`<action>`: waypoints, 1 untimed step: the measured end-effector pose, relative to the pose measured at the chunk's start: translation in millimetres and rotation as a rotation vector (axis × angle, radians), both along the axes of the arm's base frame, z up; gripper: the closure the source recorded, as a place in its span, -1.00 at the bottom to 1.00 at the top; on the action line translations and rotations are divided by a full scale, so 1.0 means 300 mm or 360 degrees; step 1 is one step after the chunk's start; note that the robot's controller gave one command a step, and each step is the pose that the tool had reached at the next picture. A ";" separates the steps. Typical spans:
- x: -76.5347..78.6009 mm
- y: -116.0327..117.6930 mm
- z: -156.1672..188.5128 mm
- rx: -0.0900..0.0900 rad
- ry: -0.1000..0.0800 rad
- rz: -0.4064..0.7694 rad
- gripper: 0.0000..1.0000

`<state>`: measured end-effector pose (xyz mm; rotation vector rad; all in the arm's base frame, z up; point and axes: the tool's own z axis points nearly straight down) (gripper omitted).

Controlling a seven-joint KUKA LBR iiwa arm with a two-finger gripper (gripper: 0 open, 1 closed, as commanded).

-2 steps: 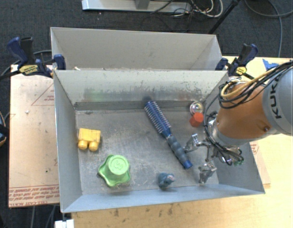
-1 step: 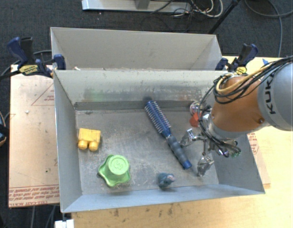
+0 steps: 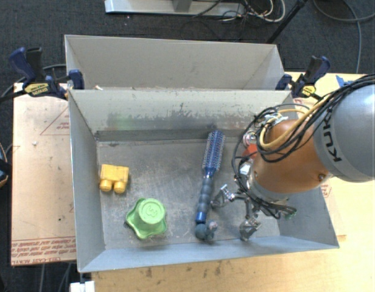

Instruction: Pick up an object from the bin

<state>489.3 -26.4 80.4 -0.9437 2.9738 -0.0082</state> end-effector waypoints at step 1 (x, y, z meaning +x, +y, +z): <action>0.011 0.319 -0.018 -0.0006 0.0011 0.0287 -1.00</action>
Offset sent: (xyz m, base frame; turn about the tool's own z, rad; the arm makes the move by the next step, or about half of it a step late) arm -0.0021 0.0938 -0.0104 -0.1747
